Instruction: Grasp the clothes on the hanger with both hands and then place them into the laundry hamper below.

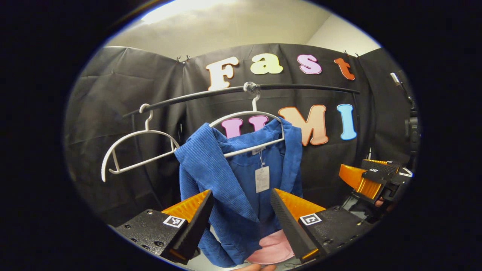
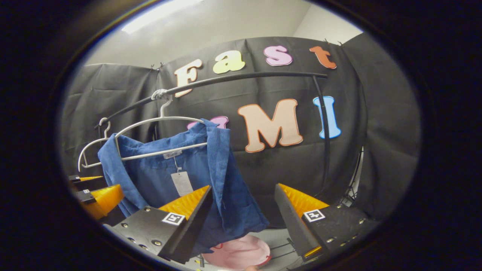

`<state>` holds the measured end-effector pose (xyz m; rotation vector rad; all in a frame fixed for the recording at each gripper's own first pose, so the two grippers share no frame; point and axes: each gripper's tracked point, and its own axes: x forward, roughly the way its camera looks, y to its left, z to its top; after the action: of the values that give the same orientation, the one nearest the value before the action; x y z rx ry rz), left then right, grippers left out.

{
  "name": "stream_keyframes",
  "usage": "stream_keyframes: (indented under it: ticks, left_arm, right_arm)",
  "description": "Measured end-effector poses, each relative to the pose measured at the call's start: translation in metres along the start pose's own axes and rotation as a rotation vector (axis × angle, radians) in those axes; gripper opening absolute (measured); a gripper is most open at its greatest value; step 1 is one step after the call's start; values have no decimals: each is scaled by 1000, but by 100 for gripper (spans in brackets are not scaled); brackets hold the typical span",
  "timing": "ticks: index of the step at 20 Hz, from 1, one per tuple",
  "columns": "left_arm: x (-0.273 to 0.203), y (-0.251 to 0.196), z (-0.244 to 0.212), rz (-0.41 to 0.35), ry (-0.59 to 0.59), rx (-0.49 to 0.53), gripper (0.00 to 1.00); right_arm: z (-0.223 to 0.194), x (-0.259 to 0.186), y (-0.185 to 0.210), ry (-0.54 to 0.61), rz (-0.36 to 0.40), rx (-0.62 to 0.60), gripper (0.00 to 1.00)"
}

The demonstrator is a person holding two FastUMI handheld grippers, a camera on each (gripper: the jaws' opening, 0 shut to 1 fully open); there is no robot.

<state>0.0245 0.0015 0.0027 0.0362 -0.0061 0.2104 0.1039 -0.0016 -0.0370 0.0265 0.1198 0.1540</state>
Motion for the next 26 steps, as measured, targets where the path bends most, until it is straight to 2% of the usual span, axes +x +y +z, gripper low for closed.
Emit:
stream_keyframes:
  ticks: [4, 6, 9, 11, 13, 17, 19, 21, 24, 26]
  left_arm:
    - [8, 3, 2, 50, -18, 17, 97]
    - [13, 13, 2, 110, -5, 17, 94]
    - [14, 29, 6, 220, -6, 25, 96]
    - [17, 29, 4, 249, 2, 26, 93]
    - [22, 32, 4, 284, 1, 16, 96]
    - [32, 54, 8, 394, 1, 10, 93]
    - [38, 58, 7, 412, 2, 4, 95]
    - [46, 57, 11, 399, -9, 0, 94]
    - [50, 60, 7, 379, -13, -1, 86]
    - [54, 62, 2, 361, -3, -3, 86]
  right_arm:
    - [-1, 31, 13, 8, 62, -3, 99]
    - [-2, 44, 21, 14, 90, -4, 99]
    - [-4, 65, 42, 33, 166, -14, 99]
    - [-6, 79, 50, 51, 204, -42, 99]
    - [-8, 94, 53, 68, 224, -64, 100]
    - [-6, 128, 58, 78, 228, -68, 99]
    - [-3, 143, 60, 75, 224, -81, 99]
    - [-1, 154, 59, 75, 195, -95, 100]
    - [-3, 162, 64, 77, 162, -71, 99]
    - [-8, 168, 64, 91, 134, -60, 99]
